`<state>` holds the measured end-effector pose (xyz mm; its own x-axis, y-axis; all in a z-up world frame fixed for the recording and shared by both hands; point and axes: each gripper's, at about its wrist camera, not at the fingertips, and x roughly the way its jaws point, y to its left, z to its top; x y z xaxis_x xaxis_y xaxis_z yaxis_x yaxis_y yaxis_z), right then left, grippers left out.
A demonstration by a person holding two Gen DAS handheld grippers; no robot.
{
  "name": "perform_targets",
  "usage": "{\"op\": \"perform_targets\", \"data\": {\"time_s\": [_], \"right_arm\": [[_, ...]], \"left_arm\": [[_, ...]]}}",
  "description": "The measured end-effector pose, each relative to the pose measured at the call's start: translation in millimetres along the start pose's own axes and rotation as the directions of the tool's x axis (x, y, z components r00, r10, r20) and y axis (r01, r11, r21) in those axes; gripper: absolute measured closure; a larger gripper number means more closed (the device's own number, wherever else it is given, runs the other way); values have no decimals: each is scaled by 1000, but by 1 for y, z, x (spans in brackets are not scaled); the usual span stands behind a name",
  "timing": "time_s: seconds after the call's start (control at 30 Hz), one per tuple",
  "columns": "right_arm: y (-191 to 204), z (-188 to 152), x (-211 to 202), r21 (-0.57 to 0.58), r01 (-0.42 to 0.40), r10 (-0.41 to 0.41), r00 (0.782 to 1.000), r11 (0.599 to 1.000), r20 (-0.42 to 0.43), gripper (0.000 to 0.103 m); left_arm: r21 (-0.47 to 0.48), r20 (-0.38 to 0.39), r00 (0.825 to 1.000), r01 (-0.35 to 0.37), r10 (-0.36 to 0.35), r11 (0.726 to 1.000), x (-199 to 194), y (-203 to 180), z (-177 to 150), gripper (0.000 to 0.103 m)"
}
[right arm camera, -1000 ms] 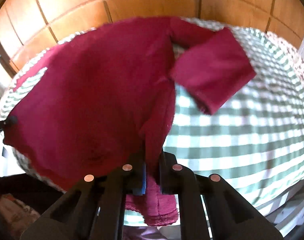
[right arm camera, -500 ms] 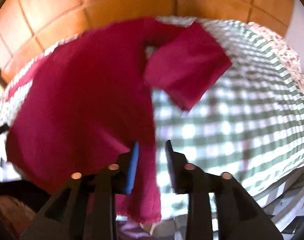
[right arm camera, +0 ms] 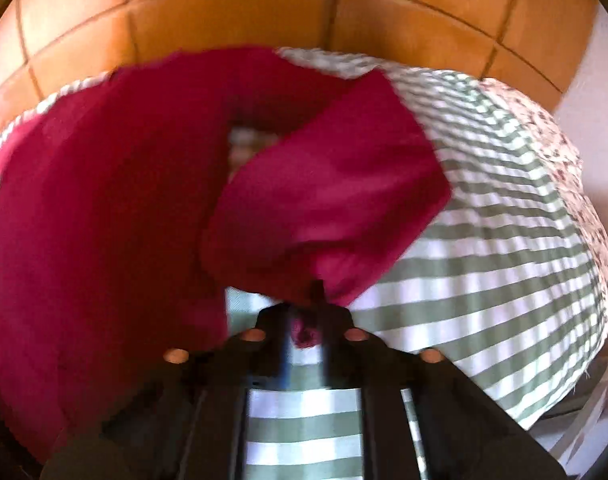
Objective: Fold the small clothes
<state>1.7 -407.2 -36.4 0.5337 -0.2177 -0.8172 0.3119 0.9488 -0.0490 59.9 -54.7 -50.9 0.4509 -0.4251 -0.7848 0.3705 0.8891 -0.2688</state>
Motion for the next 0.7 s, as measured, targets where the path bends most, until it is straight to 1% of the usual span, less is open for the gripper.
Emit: {"op": "perform_targets", "data": {"time_s": [0.07,0.17,0.23,0.27,0.33,0.37,0.4,0.47,0.53,0.57,0.6,0.63,0.67,0.7], "right_arm": [[-19,12,-18,76,-33,29,998,997,54,97],[-64,36,-44,225,-104,71,986,969,150,97],[-92,48,-49,305,-113,58,981,945,185,97],[-110,55,-47,351,-107,38,980,930,196,97],[-139,64,-43,422,-87,2,980,902,198,97],[-160,68,-35,476,-74,-20,982,876,190,97],[-174,70,-30,508,-58,-41,982,860,183,97],[-208,72,-13,577,-6,-97,984,817,147,97],[-232,72,2,623,33,-131,985,781,111,97],[-246,70,13,651,29,-128,986,758,105,97],[-256,71,22,666,20,-120,987,745,105,97],[-264,68,27,686,25,-129,986,728,101,96],[-269,62,30,708,24,-134,986,705,101,85],[-271,56,30,730,0,-119,987,684,111,57]], "left_arm": [[8,-13,1000,-15,15,1000,6,-2,1,47],[-3,-36,999,-18,18,1000,10,0,1,47],[-11,-48,999,-22,21,1000,13,2,-1,47],[-17,-52,998,-23,22,1000,15,3,-1,47],[-26,-56,998,-25,24,999,18,3,-1,46],[-31,-58,998,-27,25,999,19,4,-1,45],[-36,-61,998,-30,27,999,20,4,-1,45],[-40,-64,997,-34,31,999,22,4,-1,45],[-44,-68,997,-39,36,998,25,4,0,44],[-45,-71,997,-42,39,998,25,4,0,44],[-45,-73,996,-44,41,998,27,3,0,43],[-45,-76,996,-47,44,998,28,3,1,43],[-45,-77,996,-50,46,998,29,1,1,41],[-44,-77,996,-51,48,998,29,0,1,41]]}}
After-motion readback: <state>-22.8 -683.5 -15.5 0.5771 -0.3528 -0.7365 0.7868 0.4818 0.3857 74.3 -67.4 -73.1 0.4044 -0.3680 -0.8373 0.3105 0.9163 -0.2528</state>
